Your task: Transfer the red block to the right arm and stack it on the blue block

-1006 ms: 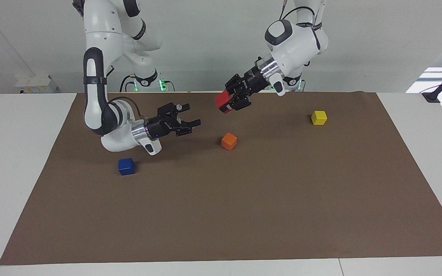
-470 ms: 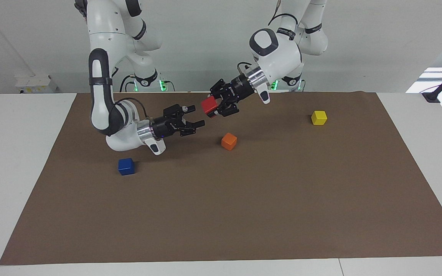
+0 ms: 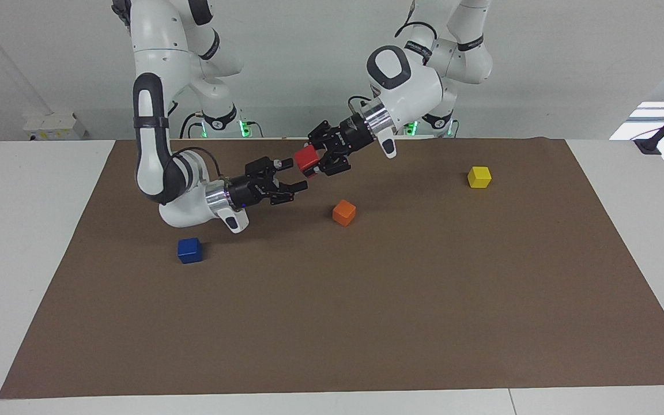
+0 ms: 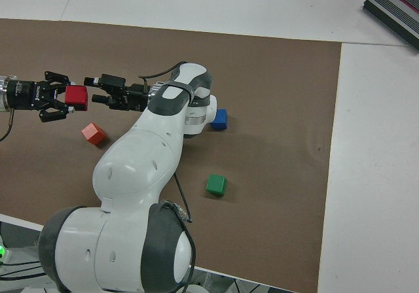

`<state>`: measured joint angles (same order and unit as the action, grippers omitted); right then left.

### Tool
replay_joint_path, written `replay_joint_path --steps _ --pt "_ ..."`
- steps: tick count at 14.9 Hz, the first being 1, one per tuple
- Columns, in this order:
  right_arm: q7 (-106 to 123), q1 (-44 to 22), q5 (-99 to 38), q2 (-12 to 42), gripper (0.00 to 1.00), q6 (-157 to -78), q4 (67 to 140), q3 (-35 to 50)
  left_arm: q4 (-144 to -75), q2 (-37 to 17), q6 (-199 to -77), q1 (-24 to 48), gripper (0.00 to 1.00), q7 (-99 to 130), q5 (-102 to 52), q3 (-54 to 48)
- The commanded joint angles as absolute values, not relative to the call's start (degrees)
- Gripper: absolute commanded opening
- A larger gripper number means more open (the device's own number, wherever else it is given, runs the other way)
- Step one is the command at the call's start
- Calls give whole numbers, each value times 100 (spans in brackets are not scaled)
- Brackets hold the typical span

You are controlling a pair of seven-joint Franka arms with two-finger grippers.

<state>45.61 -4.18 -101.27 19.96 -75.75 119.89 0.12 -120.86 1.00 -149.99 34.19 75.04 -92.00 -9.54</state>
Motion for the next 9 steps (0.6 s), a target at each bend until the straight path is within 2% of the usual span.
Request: replay_joint_path --steps 1,9 --pt "4729 -396 -10283 1934 100 -7629 12103 26 -11787 -184 -15205 3594 0 7286 -9404 -879" --pt "4808 -457 -10283 1934 100 -7690 12094 26 -11514 -448 -15495 3639 0 7277 -9404 -1037"
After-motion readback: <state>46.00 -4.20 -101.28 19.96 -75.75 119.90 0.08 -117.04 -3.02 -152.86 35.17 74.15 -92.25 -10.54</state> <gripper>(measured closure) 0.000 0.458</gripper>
